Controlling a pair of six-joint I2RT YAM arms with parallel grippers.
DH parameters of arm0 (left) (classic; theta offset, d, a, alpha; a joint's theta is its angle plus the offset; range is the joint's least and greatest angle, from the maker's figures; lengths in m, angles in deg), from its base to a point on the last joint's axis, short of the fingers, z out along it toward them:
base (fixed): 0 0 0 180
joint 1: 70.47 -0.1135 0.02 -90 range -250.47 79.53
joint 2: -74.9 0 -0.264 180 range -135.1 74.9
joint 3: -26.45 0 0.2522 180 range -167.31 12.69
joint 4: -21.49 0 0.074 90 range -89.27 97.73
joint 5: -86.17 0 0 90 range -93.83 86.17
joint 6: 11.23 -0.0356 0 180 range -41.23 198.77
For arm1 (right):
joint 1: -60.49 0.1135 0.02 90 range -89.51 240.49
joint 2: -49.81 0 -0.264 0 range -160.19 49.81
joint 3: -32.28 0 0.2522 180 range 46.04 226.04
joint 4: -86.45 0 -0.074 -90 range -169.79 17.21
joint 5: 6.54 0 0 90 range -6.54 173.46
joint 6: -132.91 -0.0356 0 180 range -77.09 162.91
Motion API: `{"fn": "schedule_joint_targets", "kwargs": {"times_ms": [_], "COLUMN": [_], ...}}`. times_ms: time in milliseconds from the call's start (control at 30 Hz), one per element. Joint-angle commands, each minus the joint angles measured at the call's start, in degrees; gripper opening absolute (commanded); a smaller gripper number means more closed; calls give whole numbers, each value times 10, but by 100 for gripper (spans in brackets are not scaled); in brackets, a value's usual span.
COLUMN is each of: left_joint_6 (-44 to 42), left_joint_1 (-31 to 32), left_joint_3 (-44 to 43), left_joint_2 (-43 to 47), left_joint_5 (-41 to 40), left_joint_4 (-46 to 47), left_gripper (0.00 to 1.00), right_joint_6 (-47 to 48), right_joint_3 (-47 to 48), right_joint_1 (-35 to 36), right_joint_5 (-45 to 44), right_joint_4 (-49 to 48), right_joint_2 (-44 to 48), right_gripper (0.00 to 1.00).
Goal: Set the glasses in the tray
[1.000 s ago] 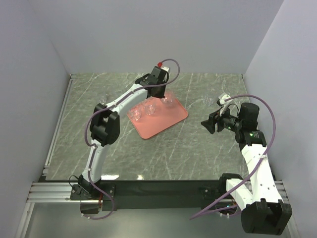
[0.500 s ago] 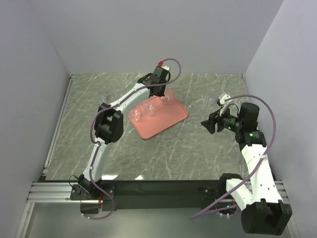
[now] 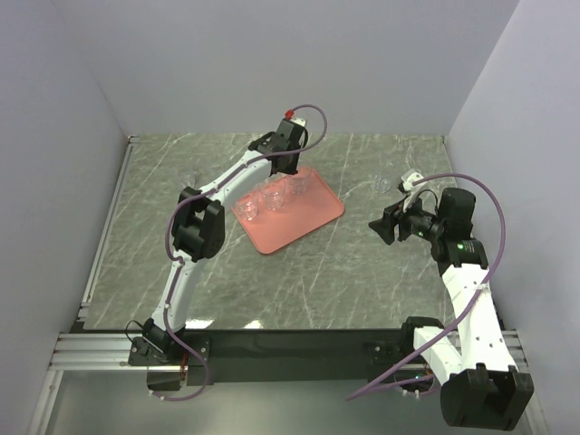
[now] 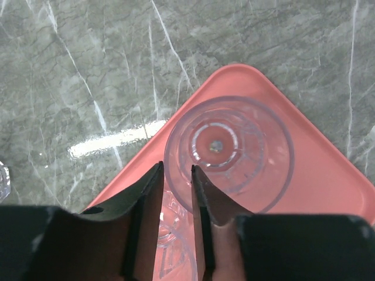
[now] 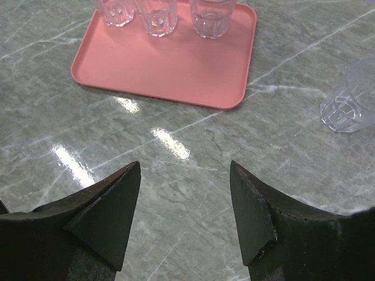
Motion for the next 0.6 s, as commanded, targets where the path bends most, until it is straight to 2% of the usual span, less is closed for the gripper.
{"fn": "schedule_joint_targets", "kwargs": {"times_ms": [0,367,567], "left_joint_6": [-8,-11,-6], "left_joint_1": [-1,-1,-5], "left_joint_3": [-30,-16,60], "left_joint_2": [0,56,139], "left_joint_5": [-5,-4,-15], "left_joint_4": [15,31,68], "left_gripper": [32,55,63], "right_joint_6": [5,7,7], "right_joint_3": [-4,-4,-5], "right_joint_1": [-7,-9,-12], "right_joint_5": [6,4,1], "right_joint_4": [-16,-16,-18], "right_joint_2": [10,7,4], "right_gripper": [69,69,69]}}
